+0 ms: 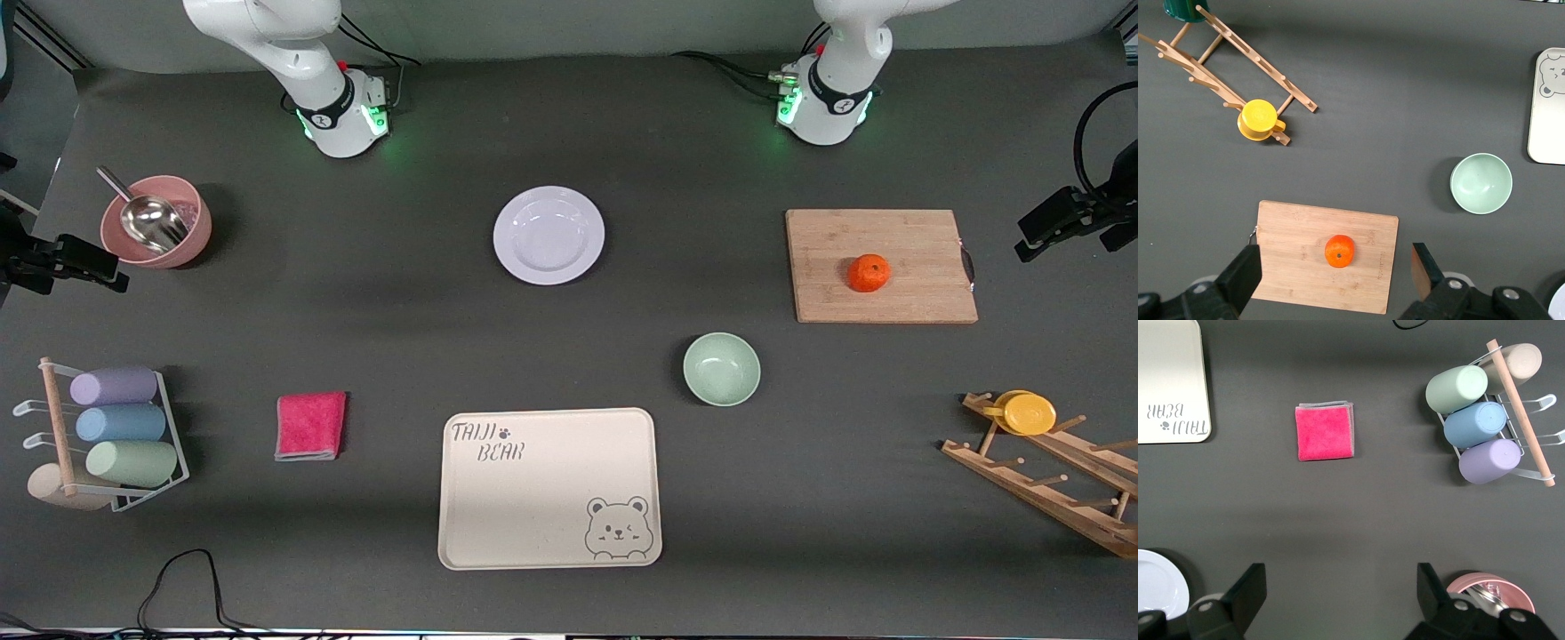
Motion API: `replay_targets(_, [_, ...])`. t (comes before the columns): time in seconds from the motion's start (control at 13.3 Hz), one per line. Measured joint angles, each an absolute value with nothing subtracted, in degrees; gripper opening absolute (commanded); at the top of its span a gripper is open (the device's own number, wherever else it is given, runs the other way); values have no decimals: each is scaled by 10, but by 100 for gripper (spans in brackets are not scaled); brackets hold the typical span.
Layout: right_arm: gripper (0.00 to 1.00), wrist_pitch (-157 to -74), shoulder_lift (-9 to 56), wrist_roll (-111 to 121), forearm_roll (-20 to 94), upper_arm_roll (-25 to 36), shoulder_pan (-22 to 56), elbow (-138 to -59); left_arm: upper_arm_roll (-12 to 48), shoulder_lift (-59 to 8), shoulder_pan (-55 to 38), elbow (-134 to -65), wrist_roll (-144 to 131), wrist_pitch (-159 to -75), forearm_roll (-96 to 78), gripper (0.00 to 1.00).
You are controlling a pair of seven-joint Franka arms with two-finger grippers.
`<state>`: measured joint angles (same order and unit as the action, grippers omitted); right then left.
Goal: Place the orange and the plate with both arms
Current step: 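Reach the left gripper toward the orange on the cutting board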
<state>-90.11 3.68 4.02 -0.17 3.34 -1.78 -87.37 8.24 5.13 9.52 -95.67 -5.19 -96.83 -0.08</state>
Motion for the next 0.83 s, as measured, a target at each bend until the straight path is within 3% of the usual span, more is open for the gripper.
replay_targets(0.53, [100,-901,37,40,-2,33,-18,-876,81,35,96,-961,-39,-955,-1,100])
replay_targets(0.83, [100,-901,37,40,-2,33,-18,-877,75,8,103,-1038,-38,-974,0,100])
